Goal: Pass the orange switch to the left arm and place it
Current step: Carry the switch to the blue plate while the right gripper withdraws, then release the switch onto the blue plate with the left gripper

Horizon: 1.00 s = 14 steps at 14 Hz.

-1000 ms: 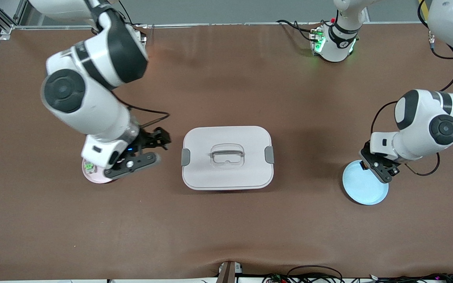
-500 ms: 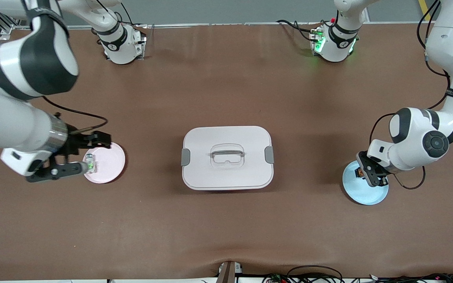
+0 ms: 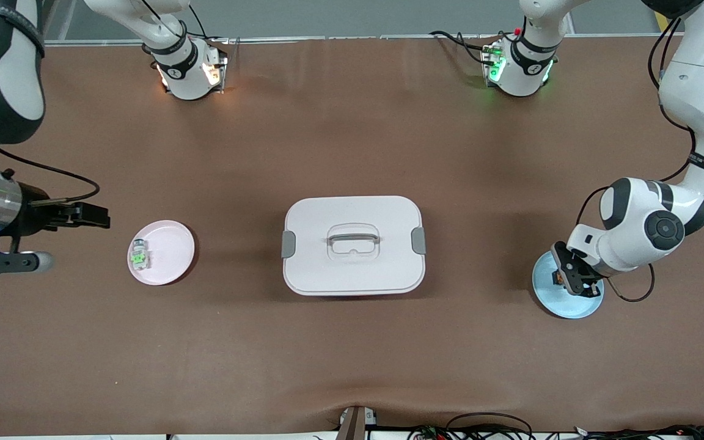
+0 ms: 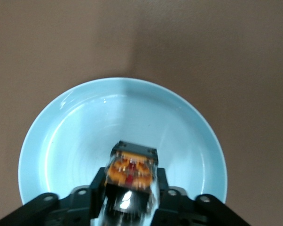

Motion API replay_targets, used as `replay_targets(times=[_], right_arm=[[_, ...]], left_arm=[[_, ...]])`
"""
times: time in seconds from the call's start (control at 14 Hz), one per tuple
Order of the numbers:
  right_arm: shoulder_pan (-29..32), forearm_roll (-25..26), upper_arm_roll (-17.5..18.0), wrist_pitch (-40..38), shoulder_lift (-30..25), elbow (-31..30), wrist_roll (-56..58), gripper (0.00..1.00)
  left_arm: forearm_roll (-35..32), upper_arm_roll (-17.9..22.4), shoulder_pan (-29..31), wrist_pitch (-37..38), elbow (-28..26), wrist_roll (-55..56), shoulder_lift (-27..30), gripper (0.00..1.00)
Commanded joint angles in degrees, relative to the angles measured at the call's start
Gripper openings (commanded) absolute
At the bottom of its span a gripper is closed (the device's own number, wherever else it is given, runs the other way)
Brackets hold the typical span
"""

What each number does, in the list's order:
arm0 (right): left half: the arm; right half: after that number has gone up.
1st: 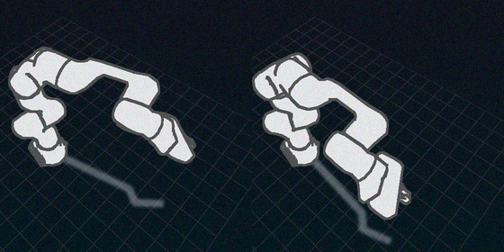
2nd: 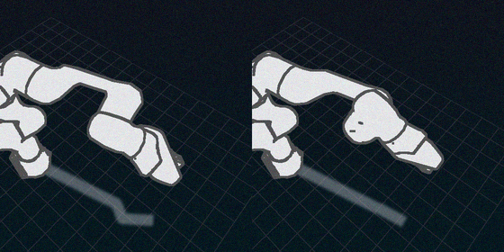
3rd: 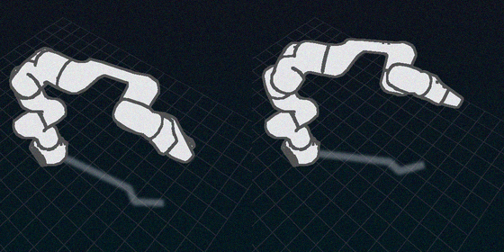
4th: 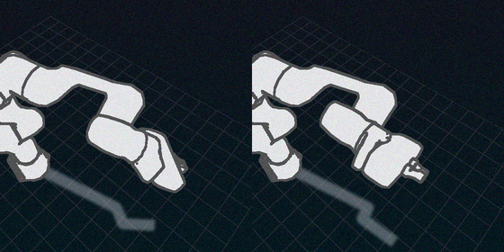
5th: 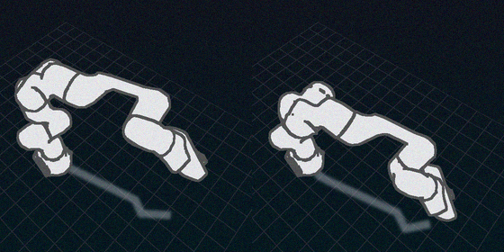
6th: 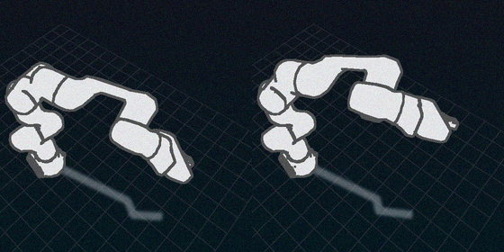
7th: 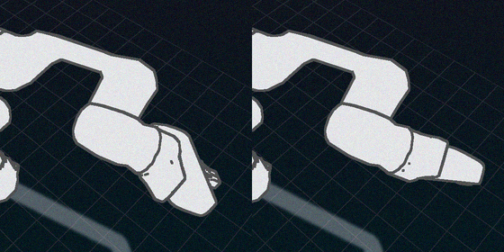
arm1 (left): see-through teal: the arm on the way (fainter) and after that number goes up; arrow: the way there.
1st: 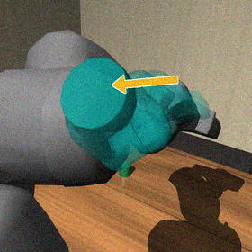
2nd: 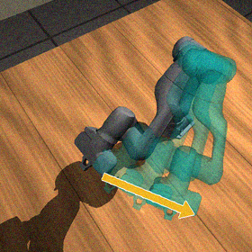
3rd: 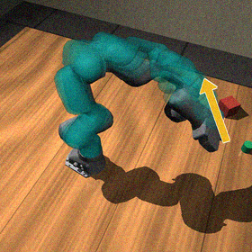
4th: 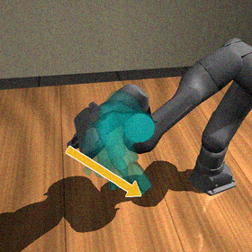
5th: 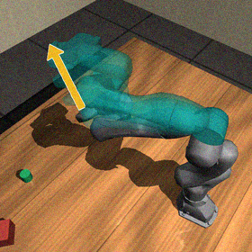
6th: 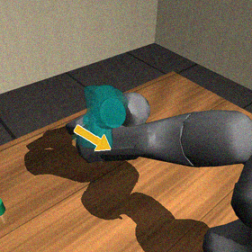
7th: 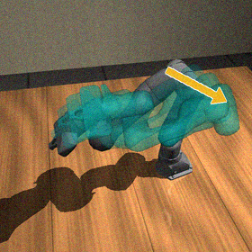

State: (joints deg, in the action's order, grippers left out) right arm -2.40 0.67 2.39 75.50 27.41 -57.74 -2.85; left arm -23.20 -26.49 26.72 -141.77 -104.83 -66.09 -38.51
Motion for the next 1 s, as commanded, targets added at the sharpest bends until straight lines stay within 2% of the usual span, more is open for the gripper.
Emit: replay_targets(times=[0.0,0.14,0.29,0.57,0.79,0.93], right_arm=[[1.3,1.4,1.0,1.1,-1.0,-1.3,0.2,1.0],[2.1,2.0,1.1,4.3,-1.0,-1.3,0.2,1.0],[3.2,2.0,1.1,4.2,-0.9,-1.3,-0.2,1.0],[3.9,2.1,1.1,4.0,-1.1,-1.1,-0.8,1.0],[4.0,2.1,1.0,4.0,-1.4,-0.7,-0.7,1.0],[3.9,1.8,1.3,3.8,-1.9,-0.7,-0.6,1.0]], left_arm=[[0.7,-0.5,1.0,-0.3,0.7,2.2,1.1,1.0],[1.3,-1.5,1.4,0.9,0.6,9.0,4.6,1.0],[3.1,-3.0,1.4,6.3,1.2,16.1,8.2,1.0],[10.0,-5.7,1.4,20.8,8.8,26.0,12.4,1.0],[10.2,-8.1,1.4,29.9,13.2,38.4,15.2,1.0],[10.0,-10.2,1.3,33.9,14.0,49.0,18.2,1.0]])
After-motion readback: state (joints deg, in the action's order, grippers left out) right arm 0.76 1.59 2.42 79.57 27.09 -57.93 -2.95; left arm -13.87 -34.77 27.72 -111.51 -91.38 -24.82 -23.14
